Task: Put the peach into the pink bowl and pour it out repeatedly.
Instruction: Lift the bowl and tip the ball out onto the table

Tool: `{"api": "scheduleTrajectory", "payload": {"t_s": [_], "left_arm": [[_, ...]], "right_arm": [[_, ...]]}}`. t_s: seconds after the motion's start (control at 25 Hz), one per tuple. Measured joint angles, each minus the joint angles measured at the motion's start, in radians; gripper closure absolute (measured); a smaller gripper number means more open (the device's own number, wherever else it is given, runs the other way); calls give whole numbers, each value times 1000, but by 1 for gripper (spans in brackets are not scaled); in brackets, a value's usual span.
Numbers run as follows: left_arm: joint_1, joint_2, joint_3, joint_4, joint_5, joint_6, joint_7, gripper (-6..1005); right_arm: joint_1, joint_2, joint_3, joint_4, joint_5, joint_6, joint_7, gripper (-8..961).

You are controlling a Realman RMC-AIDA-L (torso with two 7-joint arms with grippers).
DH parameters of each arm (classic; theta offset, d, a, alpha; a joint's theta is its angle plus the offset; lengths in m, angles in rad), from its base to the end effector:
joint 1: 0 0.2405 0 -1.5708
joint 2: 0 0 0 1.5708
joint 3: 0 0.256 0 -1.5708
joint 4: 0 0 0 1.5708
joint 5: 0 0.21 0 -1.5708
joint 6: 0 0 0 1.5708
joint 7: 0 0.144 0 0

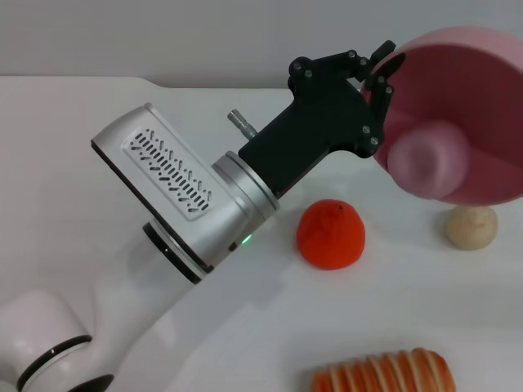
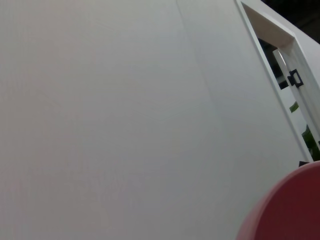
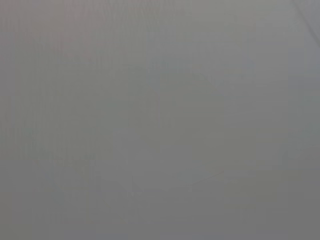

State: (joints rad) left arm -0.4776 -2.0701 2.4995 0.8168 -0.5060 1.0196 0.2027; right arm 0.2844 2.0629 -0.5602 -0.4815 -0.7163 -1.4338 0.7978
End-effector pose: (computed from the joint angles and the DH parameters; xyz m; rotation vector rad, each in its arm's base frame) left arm -0.1108 0.3008 -0.1048 -2.0635 0.1192 -1.1022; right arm 0.3492 0.2964 0.1537 -1.2471 0.3631 1.1149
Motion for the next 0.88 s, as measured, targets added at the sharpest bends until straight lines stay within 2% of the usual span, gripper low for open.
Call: {"api": "scheduleTrajectory", "payload": {"t_s": [0.88], "left_arm": [[-24,0,-18,-33,-2,-17,-34,951]], "right_arm": [[2,2,-8,5,3,2,0,513]]}}
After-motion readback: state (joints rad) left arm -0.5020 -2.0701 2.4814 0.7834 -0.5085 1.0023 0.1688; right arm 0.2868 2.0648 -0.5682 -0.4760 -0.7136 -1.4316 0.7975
